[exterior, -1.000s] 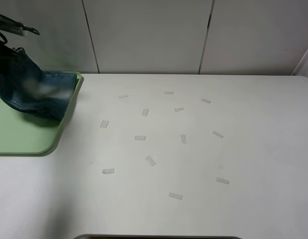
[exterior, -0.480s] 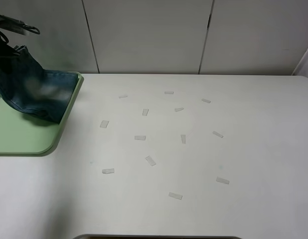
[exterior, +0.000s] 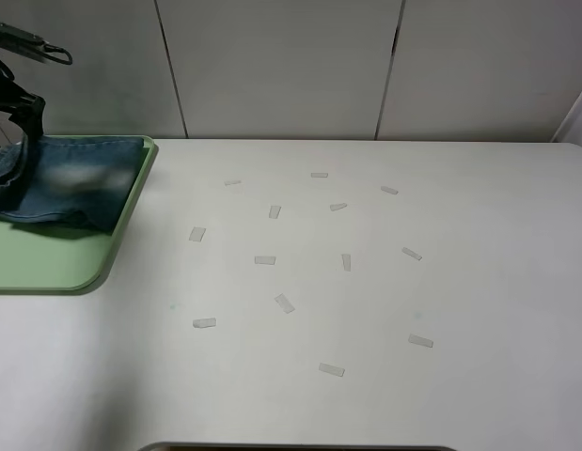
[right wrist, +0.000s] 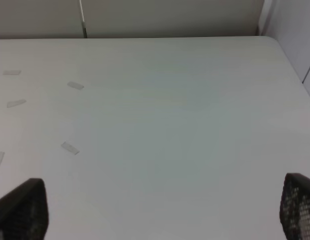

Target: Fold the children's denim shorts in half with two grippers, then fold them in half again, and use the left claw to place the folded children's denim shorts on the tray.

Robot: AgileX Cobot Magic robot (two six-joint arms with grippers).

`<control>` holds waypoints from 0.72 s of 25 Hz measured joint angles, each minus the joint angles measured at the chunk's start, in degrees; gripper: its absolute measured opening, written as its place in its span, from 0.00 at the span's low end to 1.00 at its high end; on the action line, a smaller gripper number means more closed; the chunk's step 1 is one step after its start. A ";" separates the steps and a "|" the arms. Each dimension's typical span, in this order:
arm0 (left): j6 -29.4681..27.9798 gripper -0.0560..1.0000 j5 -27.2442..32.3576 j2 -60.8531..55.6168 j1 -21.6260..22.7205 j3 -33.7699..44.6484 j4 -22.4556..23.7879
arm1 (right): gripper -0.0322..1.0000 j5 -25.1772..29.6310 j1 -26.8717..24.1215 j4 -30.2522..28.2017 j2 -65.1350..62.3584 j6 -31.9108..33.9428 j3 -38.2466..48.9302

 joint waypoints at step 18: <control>-5.31 0.99 14.44 -9.49 -0.17 -0.06 -3.92 | 0.71 0.00 0.00 0.00 0.00 0.00 0.00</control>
